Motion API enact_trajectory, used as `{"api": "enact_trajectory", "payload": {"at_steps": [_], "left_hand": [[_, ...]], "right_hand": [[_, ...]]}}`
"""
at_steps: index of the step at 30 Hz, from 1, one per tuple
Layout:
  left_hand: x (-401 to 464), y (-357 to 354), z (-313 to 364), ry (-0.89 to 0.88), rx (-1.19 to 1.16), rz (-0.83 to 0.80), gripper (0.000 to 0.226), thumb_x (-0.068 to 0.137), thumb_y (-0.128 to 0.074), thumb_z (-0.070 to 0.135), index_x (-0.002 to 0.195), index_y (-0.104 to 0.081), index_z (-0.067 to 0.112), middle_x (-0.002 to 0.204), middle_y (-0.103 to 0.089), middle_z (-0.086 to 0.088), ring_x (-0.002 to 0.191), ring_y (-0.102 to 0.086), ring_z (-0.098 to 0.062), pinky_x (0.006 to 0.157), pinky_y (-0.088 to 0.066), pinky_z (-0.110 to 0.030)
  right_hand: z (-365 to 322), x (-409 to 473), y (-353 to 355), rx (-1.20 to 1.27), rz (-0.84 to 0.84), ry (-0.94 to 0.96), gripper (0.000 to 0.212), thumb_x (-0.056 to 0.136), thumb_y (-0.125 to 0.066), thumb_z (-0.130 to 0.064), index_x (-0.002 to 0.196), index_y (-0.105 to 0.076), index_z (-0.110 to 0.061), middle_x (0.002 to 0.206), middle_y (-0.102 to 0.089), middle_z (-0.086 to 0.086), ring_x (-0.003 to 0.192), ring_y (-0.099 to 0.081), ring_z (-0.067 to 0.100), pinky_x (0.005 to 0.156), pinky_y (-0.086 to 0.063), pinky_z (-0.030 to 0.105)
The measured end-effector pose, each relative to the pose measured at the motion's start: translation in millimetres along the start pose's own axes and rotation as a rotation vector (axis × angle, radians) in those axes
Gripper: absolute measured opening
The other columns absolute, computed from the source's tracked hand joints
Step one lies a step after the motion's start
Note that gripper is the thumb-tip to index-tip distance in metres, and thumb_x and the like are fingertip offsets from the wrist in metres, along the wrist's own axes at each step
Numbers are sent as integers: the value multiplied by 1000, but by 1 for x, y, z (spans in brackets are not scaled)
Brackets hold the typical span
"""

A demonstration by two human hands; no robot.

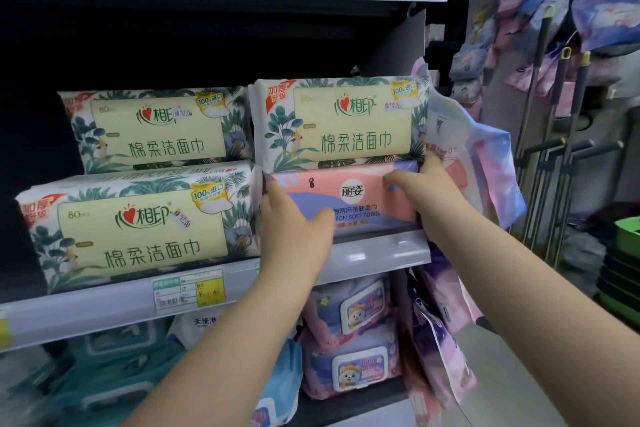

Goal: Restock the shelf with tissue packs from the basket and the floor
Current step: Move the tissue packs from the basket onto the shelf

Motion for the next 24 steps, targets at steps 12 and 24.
{"api": "enact_trajectory", "payload": {"at_steps": [12, 24], "left_hand": [[-11, 1, 3, -118, 97, 33, 88, 84, -53, 23, 149, 6, 22, 153, -19, -4, 136, -25, -25, 109, -30, -45], [-7, -2, -1, -99, 85, 22, 96, 81, -57, 34, 147, 14, 29, 149, -19, 1, 135, -23, -23, 110, -26, -46]], "right_hand": [[-8, -11, 3, -1, 43, 84, 64, 79, -56, -3, 138, -33, -14, 117, -54, 1, 99, -51, 21, 77, -38, 26], [-9, -12, 4, -3, 101, 127, 45, 80, -55, -3, 122, -39, -2, 79, -44, -11, 76, -47, 12, 55, -34, 18]]}}
Point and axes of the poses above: each hand's wrist, its own x-axis towards the middle knuckle, its own y-axis out of the back of the hand, z = x × y, the point moved 7 cm from there along x, towards the middle knuckle
